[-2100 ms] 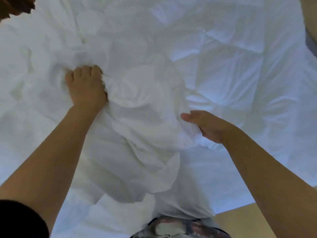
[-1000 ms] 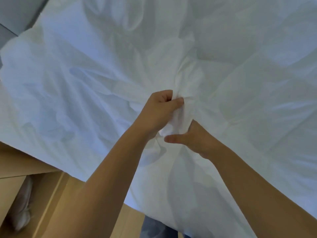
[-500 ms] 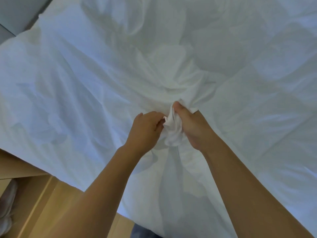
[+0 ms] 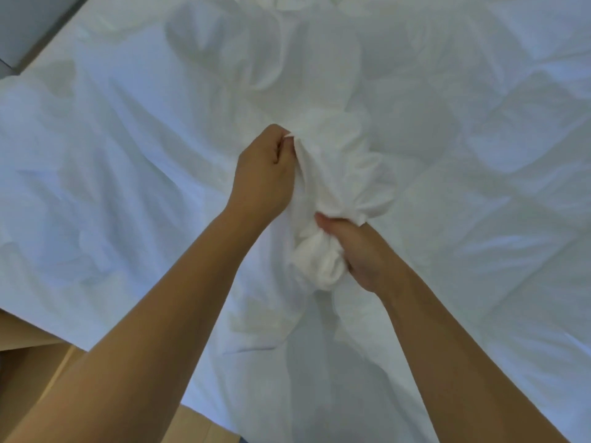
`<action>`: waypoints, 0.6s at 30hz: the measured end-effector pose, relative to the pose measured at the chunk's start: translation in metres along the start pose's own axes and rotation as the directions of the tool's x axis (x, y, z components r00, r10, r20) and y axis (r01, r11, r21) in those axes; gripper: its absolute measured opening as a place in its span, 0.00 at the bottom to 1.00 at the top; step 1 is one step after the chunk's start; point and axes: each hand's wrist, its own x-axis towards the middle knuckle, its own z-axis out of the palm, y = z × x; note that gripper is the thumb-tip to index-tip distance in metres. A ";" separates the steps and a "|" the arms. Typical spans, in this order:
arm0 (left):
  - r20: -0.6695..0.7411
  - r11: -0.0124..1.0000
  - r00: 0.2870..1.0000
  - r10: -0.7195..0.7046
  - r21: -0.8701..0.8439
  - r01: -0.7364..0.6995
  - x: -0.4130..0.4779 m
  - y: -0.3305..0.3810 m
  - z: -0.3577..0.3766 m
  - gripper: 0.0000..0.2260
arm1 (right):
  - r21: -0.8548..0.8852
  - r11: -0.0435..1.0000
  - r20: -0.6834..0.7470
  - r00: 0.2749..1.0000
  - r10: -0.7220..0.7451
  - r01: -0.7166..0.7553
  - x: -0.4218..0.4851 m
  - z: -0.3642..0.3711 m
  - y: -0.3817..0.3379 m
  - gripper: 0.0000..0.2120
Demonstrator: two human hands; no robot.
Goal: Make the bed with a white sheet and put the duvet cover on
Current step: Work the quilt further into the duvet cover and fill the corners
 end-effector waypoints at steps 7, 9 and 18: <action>0.160 0.982 0.986 -0.049 0.187 0.019 -0.040 -0.020 0.011 0.13 | -0.029 0.998 -0.055 0.996 -0.066 0.065 0.008 0.006 -0.015 0.17; 0.110 0.955 0.994 0.029 0.291 -0.060 -0.028 -0.022 0.013 0.10 | -0.058 0.997 -0.021 0.999 -0.042 0.041 0.006 0.001 -0.011 0.20; 0.088 0.831 0.980 0.180 0.519 -0.200 0.006 -0.025 0.005 0.14 | -0.442 0.897 0.319 0.934 0.161 -0.004 -0.012 -0.007 -0.005 0.30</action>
